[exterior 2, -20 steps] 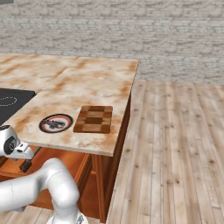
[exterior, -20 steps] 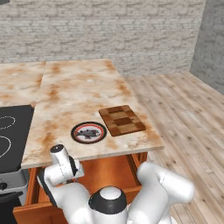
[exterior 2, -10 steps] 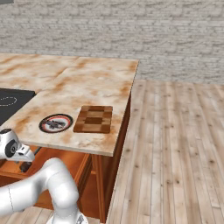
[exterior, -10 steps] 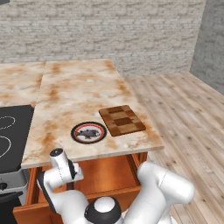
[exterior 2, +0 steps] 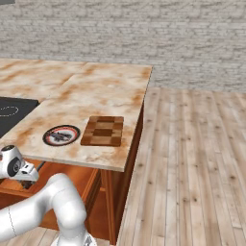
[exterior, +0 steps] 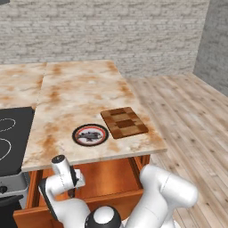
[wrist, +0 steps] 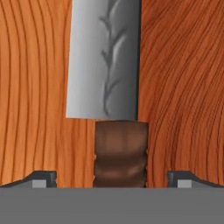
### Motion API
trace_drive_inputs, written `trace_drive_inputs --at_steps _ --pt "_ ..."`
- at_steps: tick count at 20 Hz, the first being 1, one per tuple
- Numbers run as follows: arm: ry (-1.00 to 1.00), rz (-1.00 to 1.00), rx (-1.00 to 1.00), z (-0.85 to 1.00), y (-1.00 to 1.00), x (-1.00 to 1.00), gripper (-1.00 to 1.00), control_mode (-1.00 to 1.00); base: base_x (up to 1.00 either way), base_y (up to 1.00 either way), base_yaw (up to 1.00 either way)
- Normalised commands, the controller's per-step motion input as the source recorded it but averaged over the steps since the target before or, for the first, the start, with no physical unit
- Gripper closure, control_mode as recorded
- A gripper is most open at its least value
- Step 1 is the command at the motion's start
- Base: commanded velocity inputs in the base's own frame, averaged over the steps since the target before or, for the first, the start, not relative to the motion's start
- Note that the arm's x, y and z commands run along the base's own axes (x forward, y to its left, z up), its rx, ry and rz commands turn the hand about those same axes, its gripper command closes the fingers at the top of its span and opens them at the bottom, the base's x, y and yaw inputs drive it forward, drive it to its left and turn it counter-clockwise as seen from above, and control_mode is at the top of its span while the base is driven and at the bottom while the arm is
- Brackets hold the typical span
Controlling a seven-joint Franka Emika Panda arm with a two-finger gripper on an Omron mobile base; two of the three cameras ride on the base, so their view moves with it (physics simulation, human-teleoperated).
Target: Pick up the knife from the drawer and place it on the cutting board. Then place the meat from the plate to the cutting board.
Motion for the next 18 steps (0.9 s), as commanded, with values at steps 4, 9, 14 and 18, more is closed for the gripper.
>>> trace_drive_inputs --at_steps 4,9,14,18 --pt "0.0 0.0 0.0 -0.16 0.0 0.0 -1.0 -1.0 0.0 0.0 0.0" --pt "0.0 0.0 0.0 -0.02 0.0 -0.03 -1.0 -1.0 0.0 0.0 0.0" --pt "0.0 0.0 0.04 -0.24 0.0 -0.27 1.0 -1.0 0.0 0.0 0.0" --pt "0.0 0.0 0.03 -0.17 0.0 -0.24 1.0 -1.0 0.0 0.0 0.0"
